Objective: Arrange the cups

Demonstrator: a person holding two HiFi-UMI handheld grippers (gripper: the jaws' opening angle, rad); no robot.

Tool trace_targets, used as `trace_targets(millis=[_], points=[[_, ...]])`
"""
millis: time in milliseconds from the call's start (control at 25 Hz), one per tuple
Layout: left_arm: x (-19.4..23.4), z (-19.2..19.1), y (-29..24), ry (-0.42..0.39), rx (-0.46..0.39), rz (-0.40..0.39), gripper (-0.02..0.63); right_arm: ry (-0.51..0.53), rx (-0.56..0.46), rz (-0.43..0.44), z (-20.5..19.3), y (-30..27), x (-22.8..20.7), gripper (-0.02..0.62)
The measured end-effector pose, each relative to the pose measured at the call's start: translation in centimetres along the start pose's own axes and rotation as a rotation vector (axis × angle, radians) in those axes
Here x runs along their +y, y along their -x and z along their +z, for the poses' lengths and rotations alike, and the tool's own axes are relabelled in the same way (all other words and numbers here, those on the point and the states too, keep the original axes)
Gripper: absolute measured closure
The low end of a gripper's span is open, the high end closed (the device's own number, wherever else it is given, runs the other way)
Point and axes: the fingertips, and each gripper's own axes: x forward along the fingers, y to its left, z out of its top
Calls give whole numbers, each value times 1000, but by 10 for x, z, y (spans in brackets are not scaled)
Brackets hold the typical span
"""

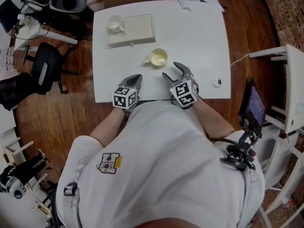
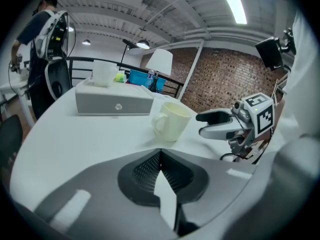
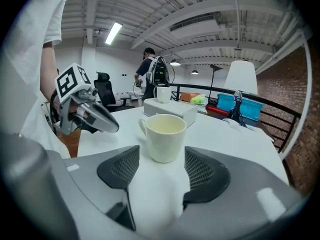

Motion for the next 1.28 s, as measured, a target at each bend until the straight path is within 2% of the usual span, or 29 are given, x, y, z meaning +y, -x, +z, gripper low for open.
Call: trace_targets(millis=[80, 160, 280, 360, 520, 720, 840, 1000, 1080, 1280], points=[[17, 25, -9, -28, -40, 31, 606, 2, 21, 15, 0, -6, 0, 303], [27, 57, -21, -60, -80, 21, 606, 6, 39, 17, 1, -11, -2, 298], [19, 84, -36, -170, -91, -63, 572, 2, 61, 17, 3, -18, -5, 288], [8, 89, -40, -204, -95, -126, 572, -1, 69, 21, 4, -20, -6, 283], [-15, 84, -39, -190, -95, -195, 598, -5, 68, 19, 5, -20, -12, 283], [-53, 66, -39, -88, -83, -290, 604, -36, 76, -4, -5, -12, -25, 282], [-80, 57, -45, -64, -71, -342, 606, -51, 85, -25, -13, -5, -32, 288], [-115, 51, -60, -94, -40, -414, 606, -53, 102, -58, -21, 6, -44, 295], [-124, 53, -66, -107, -37, -425, 606, -64, 110, -81, -25, 10, -51, 336], [-129, 52, -74, -145, -13, -435, 606, -123, 88, -135, -33, 20, -65, 342]])
